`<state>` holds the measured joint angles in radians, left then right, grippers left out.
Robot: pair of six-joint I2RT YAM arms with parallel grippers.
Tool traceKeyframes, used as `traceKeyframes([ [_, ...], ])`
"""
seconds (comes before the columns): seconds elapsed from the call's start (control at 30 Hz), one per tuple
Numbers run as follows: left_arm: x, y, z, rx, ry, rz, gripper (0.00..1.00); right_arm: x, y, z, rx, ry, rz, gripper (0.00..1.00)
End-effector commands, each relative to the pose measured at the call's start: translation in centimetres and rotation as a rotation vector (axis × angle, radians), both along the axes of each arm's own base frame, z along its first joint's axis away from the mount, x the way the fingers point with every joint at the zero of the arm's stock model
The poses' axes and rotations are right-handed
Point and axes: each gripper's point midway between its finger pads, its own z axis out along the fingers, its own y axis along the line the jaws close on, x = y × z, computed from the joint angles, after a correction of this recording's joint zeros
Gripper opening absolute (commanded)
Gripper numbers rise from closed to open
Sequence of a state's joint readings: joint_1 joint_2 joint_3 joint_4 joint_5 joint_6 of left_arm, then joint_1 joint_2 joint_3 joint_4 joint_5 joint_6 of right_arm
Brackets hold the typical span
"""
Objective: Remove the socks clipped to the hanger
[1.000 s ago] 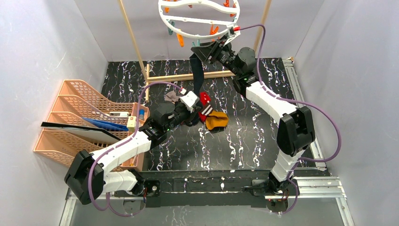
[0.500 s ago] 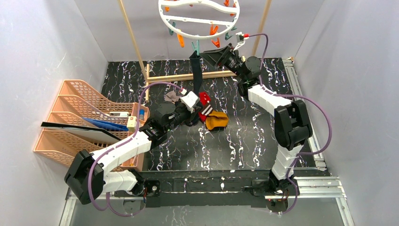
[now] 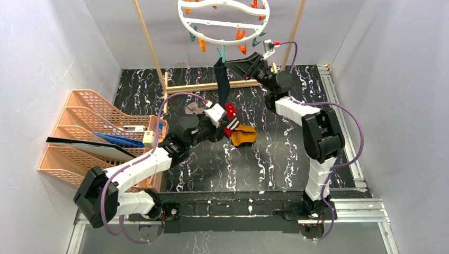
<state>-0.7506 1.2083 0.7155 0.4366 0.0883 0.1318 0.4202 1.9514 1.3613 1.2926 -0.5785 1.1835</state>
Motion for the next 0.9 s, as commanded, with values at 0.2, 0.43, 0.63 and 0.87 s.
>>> traceKeyframes([
  [0.2, -0.7, -0.5, -0.2, 0.029, 0.013, -0.026, 0.00, -1.9, -0.4, 3.8, 0.090, -0.135, 0.061, 0.71],
  [0.43, -0.6, -0.7, -0.6, 0.040, 0.019, -0.027, 0.00, -2.1, -0.2, 5.2, 0.130, -0.174, 0.122, 0.71],
  [0.63, -0.6, -0.8, -0.8, 0.045, 0.023, -0.028, 0.00, -2.1, -0.1, 5.7, 0.150, -0.185, 0.146, 0.72],
  [0.87, -0.7, -0.8, -1.1, 0.053, 0.031, -0.030, 0.00, -2.3, -0.2, 6.2, 0.167, -0.195, 0.164, 0.72],
])
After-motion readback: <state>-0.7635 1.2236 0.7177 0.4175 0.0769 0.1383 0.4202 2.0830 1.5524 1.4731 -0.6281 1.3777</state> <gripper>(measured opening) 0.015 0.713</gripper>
